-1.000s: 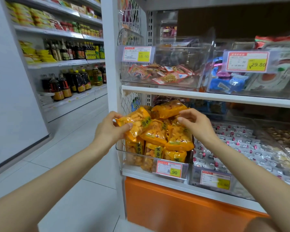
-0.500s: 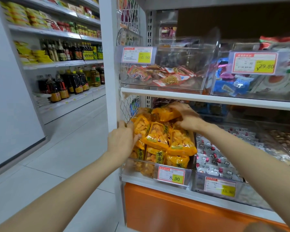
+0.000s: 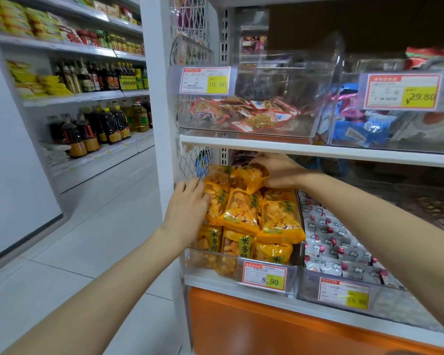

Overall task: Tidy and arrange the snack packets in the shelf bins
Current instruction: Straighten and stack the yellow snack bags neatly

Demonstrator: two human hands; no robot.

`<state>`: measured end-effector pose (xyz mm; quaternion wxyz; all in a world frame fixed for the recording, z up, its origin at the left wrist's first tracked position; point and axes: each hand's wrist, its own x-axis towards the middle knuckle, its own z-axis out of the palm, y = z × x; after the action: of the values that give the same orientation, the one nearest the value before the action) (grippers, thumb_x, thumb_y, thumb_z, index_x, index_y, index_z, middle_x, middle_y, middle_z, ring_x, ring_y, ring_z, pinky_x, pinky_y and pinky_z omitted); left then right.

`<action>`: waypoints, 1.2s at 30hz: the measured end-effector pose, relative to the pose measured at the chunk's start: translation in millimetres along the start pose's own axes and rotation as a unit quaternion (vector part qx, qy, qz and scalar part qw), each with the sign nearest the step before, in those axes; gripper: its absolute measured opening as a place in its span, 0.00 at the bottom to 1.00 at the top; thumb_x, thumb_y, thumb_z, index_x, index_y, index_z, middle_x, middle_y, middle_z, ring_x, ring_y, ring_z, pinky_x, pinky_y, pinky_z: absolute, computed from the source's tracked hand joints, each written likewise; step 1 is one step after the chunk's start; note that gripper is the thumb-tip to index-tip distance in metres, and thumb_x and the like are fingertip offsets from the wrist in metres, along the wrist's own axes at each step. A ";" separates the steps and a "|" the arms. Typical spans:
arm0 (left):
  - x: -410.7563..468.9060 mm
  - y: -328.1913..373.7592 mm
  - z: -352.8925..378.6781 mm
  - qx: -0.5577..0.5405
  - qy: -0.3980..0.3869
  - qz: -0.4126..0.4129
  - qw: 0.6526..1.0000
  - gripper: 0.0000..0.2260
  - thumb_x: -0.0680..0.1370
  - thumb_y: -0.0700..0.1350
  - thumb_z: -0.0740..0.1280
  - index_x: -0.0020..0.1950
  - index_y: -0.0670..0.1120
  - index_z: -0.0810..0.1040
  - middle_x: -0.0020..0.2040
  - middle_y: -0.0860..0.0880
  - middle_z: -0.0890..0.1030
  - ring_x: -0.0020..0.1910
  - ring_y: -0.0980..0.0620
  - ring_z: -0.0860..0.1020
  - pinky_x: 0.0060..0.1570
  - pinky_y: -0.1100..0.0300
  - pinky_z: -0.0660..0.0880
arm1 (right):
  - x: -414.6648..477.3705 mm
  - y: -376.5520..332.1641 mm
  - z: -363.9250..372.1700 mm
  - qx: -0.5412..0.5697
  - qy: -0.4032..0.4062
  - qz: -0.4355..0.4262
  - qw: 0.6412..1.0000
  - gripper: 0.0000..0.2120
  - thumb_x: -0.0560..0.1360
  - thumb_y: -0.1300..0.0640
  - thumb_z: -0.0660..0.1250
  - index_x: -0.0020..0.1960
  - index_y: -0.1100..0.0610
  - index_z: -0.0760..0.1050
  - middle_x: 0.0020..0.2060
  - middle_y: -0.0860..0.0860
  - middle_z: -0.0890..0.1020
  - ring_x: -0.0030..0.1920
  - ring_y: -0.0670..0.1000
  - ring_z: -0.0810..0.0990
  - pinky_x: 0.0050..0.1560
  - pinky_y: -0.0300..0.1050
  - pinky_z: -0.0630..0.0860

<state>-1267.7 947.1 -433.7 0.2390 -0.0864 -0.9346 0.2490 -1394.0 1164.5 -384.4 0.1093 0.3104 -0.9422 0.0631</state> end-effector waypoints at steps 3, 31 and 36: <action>2.9 -4.2 -10.6 -0.007 0.005 0.022 1.000 0.18 0.56 0.48 0.81 0.39 0.44 0.80 0.36 0.47 0.80 0.39 0.47 0.77 0.38 0.56 0.69 | 3.3 1.5 3.5 -0.005 -0.021 -0.006 1.000 0.24 0.68 0.54 0.70 0.62 0.49 0.68 0.62 0.51 0.72 0.64 0.55 0.69 0.66 0.49 0.67; -8.8 1.8 3.2 -0.331 -0.032 0.056 0.941 0.30 0.76 0.53 0.66 0.74 0.48 0.60 0.72 0.50 0.64 0.71 0.52 0.59 0.67 0.59 0.56 | -39.1 -53.9 19.9 -0.029 -0.086 0.042 0.995 0.38 0.70 0.30 0.60 0.73 0.52 0.63 0.68 0.54 0.72 0.67 0.59 0.68 0.66 0.51 0.67; -7.3 -1.8 11.5 -0.330 -0.055 0.060 0.941 0.29 0.74 0.53 0.68 0.72 0.49 0.63 0.72 0.51 0.65 0.71 0.52 0.60 0.67 0.57 0.58 | -36.4 -59.6 13.5 -0.005 -0.120 0.080 0.990 0.44 0.64 0.27 0.65 0.71 0.54 0.66 0.68 0.55 0.70 0.67 0.58 0.67 0.67 0.51 0.64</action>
<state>-1267.1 938.7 -444.5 0.1302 -0.2020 -0.9691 -0.0548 -1332.0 1135.2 -403.4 -0.0079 0.2388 -0.9706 0.0289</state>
